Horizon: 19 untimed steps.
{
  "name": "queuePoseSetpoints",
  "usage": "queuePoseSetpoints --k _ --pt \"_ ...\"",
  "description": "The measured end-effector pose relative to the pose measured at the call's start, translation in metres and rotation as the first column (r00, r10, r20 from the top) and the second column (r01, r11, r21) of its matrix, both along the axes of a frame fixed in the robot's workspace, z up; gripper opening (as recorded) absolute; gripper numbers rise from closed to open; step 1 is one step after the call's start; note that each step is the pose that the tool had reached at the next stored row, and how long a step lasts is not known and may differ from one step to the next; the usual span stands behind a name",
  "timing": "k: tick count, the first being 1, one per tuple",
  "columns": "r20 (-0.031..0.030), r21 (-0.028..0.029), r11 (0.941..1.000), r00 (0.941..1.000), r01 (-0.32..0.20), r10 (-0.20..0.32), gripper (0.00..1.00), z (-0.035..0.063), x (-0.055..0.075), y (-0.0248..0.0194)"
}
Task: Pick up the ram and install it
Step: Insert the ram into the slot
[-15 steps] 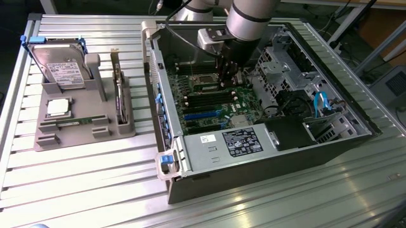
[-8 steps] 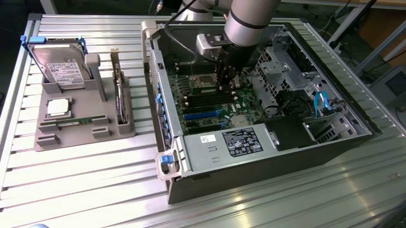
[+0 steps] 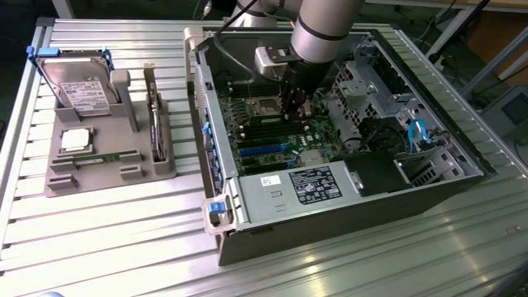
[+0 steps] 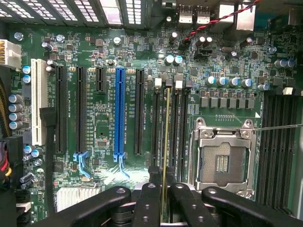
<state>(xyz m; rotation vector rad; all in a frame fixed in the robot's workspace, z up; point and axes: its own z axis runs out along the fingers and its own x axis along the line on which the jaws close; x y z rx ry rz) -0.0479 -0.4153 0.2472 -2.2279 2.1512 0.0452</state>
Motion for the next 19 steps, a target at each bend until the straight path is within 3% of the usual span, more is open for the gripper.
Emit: queuePoseSetpoints --k 9,10,19 --pt "0.0001 0.0001 1.0 1.0 0.002 -0.002 0.14 -0.0102 0.0 0.0" --pt "0.0001 -0.0031 0.9999 0.9999 0.015 -0.015 0.14 -0.0203 0.0 0.0001" --pt "0.0 -0.0031 0.9999 0.9999 0.015 -0.015 0.14 -0.0201 0.0 0.0"
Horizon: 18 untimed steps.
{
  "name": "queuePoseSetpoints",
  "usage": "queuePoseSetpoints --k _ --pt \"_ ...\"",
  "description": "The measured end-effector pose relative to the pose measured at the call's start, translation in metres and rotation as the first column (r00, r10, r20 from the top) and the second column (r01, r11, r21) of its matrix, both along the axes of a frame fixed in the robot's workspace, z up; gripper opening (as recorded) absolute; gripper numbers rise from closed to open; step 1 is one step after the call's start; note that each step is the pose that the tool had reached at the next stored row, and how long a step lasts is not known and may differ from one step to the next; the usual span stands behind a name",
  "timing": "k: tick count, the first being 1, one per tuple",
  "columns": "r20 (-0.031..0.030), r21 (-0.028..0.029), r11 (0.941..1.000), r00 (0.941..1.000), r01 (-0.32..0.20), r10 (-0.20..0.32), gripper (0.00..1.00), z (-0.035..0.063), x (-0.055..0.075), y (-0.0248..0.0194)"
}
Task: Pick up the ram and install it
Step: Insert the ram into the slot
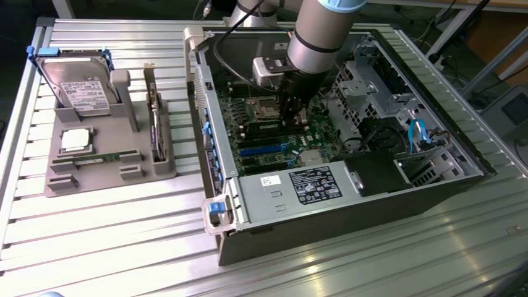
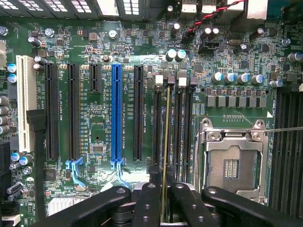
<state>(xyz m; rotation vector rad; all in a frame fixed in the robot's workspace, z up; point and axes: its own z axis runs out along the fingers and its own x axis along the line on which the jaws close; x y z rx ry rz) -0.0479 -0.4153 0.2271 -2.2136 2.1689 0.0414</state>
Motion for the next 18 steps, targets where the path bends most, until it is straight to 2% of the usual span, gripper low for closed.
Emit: queuePoseSetpoints --k 6,9,12,18 --pt "0.0 -0.0001 1.0 1.0 -0.003 0.003 0.14 0.0001 0.0 0.0" --pt "0.0 -0.0064 1.0 1.0 -0.008 0.008 0.14 0.0023 0.0 0.0" --pt "-0.0001 -0.0084 0.9993 0.9993 -0.038 0.038 0.14 0.0024 0.0 0.0" --pt "0.0021 -0.0085 0.9992 0.9993 -0.038 0.038 0.14 0.0024 -0.0001 0.0"
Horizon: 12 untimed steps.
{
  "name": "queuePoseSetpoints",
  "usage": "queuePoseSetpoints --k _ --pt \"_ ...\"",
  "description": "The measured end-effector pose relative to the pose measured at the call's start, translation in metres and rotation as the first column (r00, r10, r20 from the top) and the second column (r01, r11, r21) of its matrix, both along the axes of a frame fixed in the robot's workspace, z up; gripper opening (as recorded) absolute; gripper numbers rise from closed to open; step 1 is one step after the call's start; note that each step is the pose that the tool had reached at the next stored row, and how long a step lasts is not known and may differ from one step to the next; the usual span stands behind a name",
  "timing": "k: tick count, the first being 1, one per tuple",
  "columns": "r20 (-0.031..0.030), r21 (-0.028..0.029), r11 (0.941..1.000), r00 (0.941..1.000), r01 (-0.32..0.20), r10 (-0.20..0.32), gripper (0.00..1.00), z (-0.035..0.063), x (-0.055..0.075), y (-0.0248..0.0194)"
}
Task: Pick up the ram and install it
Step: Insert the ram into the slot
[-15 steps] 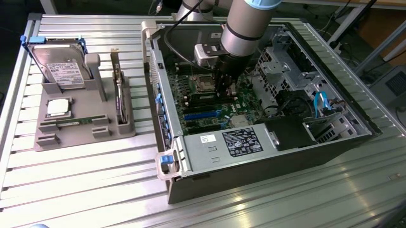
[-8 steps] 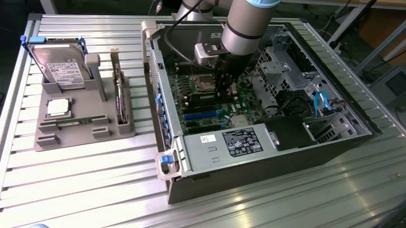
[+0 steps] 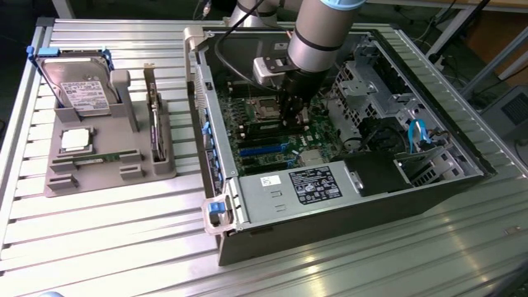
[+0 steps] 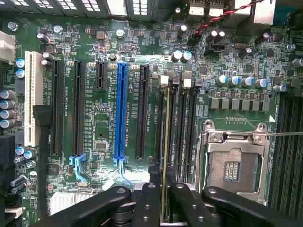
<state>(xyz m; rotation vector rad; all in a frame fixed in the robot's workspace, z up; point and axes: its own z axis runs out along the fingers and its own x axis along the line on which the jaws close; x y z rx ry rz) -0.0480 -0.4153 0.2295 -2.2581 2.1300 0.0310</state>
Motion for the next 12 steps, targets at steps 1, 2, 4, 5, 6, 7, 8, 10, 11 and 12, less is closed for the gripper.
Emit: queuePoseSetpoints --k 1,2,4,5,6,7,8,10,11,12 --pt "0.0001 0.0 1.0 1.0 0.0 0.0 0.14 0.0 0.0 0.0" --pt "0.0 -0.0004 1.0 1.0 0.0 0.0 0.14 0.0 -0.0001 0.0" --pt "0.0 -0.0021 1.0 1.0 0.0 0.0 0.14 0.0 -0.0009 0.0" --pt "0.0 -0.0025 1.0 1.0 0.0 0.0 0.14 0.0 -0.0009 0.0" --pt "0.0 -0.0025 1.0 1.0 0.0 0.0 0.14 0.0 -0.001 0.0" --pt "0.0 -0.0025 1.0 1.0 0.0 0.0 0.14 0.0 -0.001 0.0" --pt "0.0012 -0.0023 1.0 1.0 0.0 0.0 0.14 -0.0001 -0.0022 0.0001" --pt "0.0068 -0.0024 1.0 1.0 0.0 0.0 0.14 -0.0001 -0.0025 0.0" --pt "0.0079 -0.0024 1.0 1.0 0.0 0.0 0.14 0.0 -0.0025 0.0" --pt "0.0079 -0.0024 1.0 1.0 0.0 0.0 0.14 0.0 -0.0025 0.0"
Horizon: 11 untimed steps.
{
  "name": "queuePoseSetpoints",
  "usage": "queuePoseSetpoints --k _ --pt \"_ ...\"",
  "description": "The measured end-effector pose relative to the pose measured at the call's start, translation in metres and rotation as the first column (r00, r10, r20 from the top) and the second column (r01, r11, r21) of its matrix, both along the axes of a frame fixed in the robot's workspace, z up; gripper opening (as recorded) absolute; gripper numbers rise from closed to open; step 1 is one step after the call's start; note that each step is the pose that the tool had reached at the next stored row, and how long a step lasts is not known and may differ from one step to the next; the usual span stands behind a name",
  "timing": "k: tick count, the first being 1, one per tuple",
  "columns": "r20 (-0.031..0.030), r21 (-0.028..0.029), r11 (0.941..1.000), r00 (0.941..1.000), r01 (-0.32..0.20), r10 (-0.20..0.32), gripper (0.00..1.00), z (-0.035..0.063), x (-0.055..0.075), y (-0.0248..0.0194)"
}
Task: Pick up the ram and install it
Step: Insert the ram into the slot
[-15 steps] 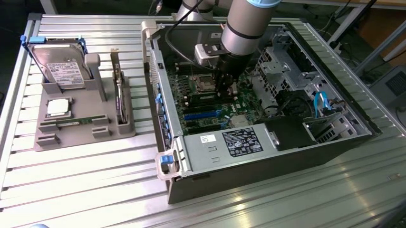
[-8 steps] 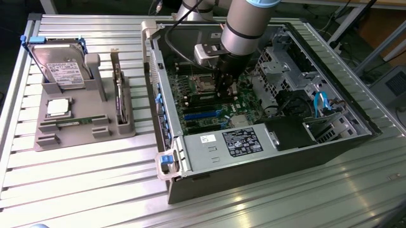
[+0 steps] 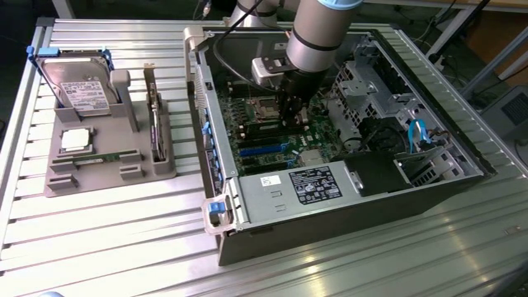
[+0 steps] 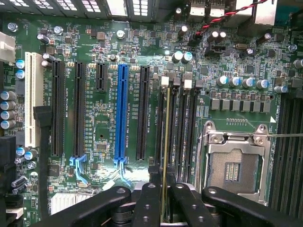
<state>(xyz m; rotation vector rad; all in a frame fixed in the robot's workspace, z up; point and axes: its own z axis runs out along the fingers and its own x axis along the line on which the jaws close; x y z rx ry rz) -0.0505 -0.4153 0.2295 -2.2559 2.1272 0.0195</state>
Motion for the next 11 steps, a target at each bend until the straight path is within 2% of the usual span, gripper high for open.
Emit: queuePoseSetpoints --k 11 --pt "0.0 -0.0005 0.9999 0.9999 0.017 -0.017 0.14 -0.0019 0.0001 0.0"
